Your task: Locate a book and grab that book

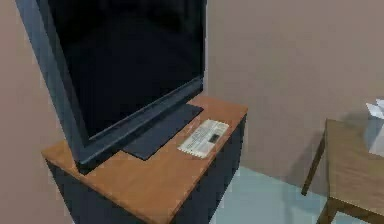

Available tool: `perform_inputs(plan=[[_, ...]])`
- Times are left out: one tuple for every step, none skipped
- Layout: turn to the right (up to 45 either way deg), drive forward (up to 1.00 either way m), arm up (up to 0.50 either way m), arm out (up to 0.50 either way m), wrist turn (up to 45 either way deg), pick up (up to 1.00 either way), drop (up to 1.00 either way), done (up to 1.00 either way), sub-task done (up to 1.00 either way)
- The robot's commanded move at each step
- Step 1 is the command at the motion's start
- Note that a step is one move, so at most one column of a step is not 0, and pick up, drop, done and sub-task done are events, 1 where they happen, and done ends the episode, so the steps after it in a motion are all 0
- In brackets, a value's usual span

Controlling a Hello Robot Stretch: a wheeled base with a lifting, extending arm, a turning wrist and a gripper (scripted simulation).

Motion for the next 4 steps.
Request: perform_inputs(plan=[[45.0, 0.0, 0.0, 0.0, 0.0, 0.0, 0.0, 0.0, 0.0], [27.0, 0.0, 0.0, 0.0, 0.0, 0.0, 0.0, 0.0, 0.0], [0.0, 0.4, 0.0, 0.0, 0.0, 0.0, 0.0, 0.0, 0.0], [-45.0, 0.0, 0.0, 0.0, 0.0, 0.0, 0.0, 0.0, 0.0]])
